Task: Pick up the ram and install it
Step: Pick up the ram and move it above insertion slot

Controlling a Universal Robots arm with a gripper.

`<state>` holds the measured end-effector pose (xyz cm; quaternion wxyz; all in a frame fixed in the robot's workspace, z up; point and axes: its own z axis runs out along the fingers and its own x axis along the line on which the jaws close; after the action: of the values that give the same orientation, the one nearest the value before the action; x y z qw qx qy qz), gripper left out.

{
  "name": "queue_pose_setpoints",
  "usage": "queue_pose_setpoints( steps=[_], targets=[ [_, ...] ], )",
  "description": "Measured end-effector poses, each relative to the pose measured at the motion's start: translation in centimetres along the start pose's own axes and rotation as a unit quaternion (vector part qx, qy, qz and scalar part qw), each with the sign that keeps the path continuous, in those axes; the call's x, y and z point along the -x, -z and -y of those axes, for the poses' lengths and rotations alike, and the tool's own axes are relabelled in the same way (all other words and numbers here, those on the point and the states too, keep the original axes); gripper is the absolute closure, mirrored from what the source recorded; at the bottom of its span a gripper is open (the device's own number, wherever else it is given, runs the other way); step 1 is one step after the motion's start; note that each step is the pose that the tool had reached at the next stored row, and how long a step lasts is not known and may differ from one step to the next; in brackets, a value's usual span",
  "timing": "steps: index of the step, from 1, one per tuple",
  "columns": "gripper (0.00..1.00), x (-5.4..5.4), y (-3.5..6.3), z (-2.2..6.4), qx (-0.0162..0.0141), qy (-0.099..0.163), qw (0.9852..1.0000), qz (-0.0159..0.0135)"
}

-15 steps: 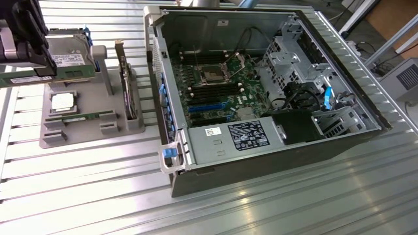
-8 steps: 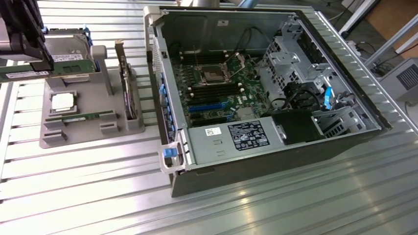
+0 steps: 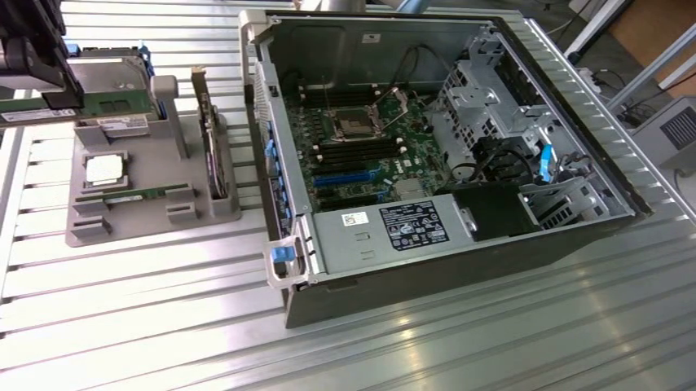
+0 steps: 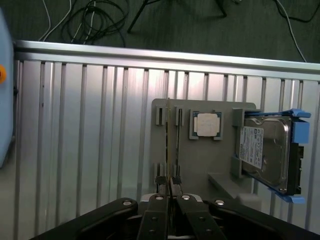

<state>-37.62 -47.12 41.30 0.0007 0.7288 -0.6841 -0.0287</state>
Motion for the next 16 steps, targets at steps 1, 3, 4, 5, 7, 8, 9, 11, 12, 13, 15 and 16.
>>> queue_pose_setpoints(
  steps=[1, 3, 4, 5, 7, 8, 9, 11, 12, 13, 15, 16],
  targets=[
    [0.88, 0.0, 0.08, 0.0, 0.0, 0.0, 1.0, 0.0],
    [0.88, 0.0, 0.2, -0.01, 0.0, 0.0, 1.0, 0.0],
    [0.88, 0.0, 0.33, -0.01, 0.0, 0.0, 1.0, 0.0],
    [0.88, 0.0, 0.42, -0.02, 0.0, 0.0, 1.0, 0.0],
    [0.88, 0.0, 0.58, -0.02, 0.0, 0.0, 1.0, 0.0],
    [0.88, 0.0, 0.65, -0.02, 0.0, 0.0, 1.0, 0.0],
    [0.88, 0.0, 0.73, -0.03, 0.0, 0.0, 1.0, 0.0],
    [0.88, 0.0, 0.86, -0.03, 0.0, 0.0, 1.0, 0.0],
    [0.88, 0.0, 0.9, -0.04, 0.0, 0.0, 1.0, 0.0],
    [0.88, 0.0, 0.98, -0.04, 0.0, 0.0, 1.0, 0.0],
    [0.88, 0.0, 1.12, -0.05, 0.0, 0.0, 1.0, 0.0],
    [0.88, 0.1, 1.21, -0.05, 0.0, 0.0, 1.0, 0.0]
  ],
)
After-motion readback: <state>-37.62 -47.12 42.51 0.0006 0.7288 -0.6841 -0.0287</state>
